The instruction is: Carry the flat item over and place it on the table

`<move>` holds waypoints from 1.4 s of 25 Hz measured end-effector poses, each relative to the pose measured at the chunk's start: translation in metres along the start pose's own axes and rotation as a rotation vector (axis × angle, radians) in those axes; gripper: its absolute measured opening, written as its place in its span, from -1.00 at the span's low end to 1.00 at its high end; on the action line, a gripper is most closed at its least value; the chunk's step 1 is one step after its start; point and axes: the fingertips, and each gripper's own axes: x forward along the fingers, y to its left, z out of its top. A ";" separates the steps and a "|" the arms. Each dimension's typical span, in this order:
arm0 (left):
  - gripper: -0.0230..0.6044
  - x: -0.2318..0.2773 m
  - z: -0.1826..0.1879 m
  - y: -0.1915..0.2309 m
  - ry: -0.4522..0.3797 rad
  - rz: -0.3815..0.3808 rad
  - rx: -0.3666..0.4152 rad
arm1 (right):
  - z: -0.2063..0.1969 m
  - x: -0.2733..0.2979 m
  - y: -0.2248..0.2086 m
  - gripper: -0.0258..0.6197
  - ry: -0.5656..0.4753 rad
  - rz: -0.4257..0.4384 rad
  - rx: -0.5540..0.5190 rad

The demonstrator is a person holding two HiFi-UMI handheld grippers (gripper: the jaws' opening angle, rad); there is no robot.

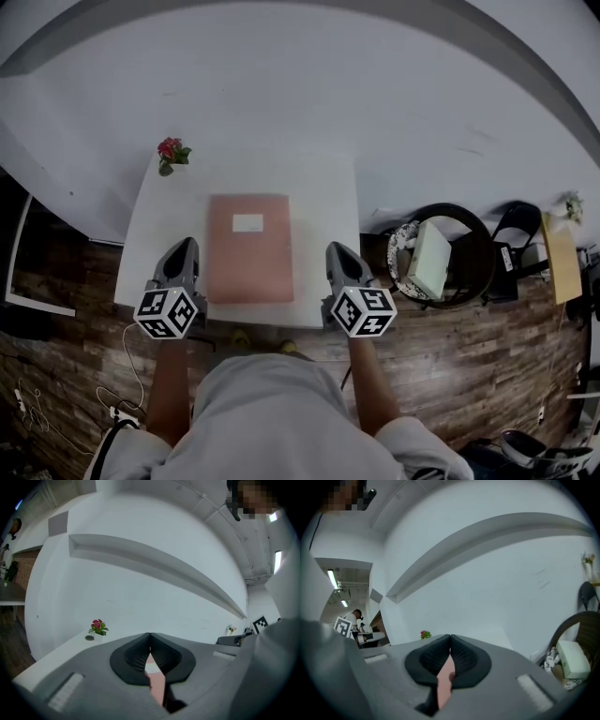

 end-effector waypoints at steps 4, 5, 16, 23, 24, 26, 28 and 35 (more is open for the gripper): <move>-0.90 -0.005 0.011 -0.008 -0.038 0.003 0.012 | 0.011 -0.010 -0.002 -0.91 -0.027 0.012 -0.024; -0.90 -0.007 0.013 -0.010 -0.047 0.004 0.015 | 0.012 -0.013 -0.003 -0.91 -0.032 0.013 -0.029; -0.90 -0.029 0.018 -0.019 -0.081 0.027 0.038 | 0.031 -0.035 -0.012 -0.91 -0.075 0.016 -0.084; -0.90 -0.032 0.021 -0.013 -0.091 0.041 0.045 | 0.035 -0.035 -0.018 -0.91 -0.083 0.007 -0.082; -0.90 -0.032 0.021 -0.012 -0.092 0.044 0.046 | 0.037 -0.035 -0.019 -0.91 -0.087 0.004 -0.081; -0.90 -0.033 0.022 -0.009 -0.093 0.051 0.048 | 0.039 -0.034 -0.021 -0.91 -0.091 0.002 -0.083; -0.90 -0.033 0.024 -0.006 -0.094 0.058 0.052 | 0.039 -0.031 -0.022 -0.91 -0.089 0.004 -0.086; -0.90 -0.026 0.028 0.000 -0.098 0.069 0.057 | 0.044 -0.021 -0.025 -0.91 -0.084 0.012 -0.093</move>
